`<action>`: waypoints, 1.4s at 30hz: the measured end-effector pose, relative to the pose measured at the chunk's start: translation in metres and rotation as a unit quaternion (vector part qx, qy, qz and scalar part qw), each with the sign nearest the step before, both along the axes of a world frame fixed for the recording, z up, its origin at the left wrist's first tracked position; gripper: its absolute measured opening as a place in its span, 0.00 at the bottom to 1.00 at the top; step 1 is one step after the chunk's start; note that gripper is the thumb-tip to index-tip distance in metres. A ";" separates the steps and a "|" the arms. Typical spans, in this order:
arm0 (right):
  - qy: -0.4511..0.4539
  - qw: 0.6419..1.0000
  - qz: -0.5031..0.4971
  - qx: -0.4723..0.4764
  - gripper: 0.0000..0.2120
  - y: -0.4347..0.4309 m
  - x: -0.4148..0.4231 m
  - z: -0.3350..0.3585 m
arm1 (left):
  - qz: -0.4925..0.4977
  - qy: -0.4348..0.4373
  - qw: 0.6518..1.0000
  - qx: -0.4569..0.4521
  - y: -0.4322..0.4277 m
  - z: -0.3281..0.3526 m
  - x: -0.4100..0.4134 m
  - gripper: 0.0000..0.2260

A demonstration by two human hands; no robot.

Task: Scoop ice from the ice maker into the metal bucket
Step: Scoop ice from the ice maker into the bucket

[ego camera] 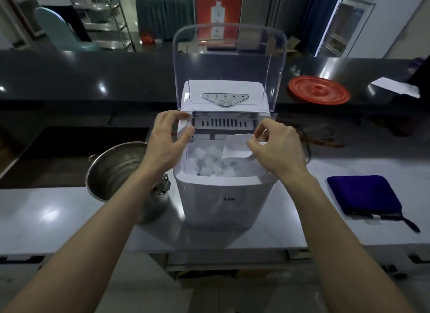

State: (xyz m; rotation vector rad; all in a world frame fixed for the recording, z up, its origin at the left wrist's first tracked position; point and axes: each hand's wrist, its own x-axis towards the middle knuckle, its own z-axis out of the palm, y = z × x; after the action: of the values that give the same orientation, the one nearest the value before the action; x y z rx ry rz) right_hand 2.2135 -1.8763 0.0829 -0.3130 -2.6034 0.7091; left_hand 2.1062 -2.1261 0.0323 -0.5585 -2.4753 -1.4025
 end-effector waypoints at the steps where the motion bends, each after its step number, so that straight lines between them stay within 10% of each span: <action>1: 0.001 1.000 0.008 0.004 0.06 0.003 0.000 0.002 | 0.005 -0.003 1.000 -0.005 0.003 0.004 -0.001 0.12; 16: -0.057 0.989 0.102 0.095 0.11 0.016 0.007 0.045 | 0.080 0.139 0.985 -0.070 0.030 0.008 -0.023 0.04; 42: -0.124 0.984 0.066 0.107 0.08 -0.017 -0.020 0.002 | 0.092 0.123 0.987 -0.042 0.032 0.004 -0.017 0.11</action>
State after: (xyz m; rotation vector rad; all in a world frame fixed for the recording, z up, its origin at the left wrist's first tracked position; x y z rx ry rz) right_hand 2.1940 -1.8935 0.0849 -0.1740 -2.9272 0.4507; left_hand 2.0889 -2.0943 0.0367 -0.4742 -2.3298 -1.0936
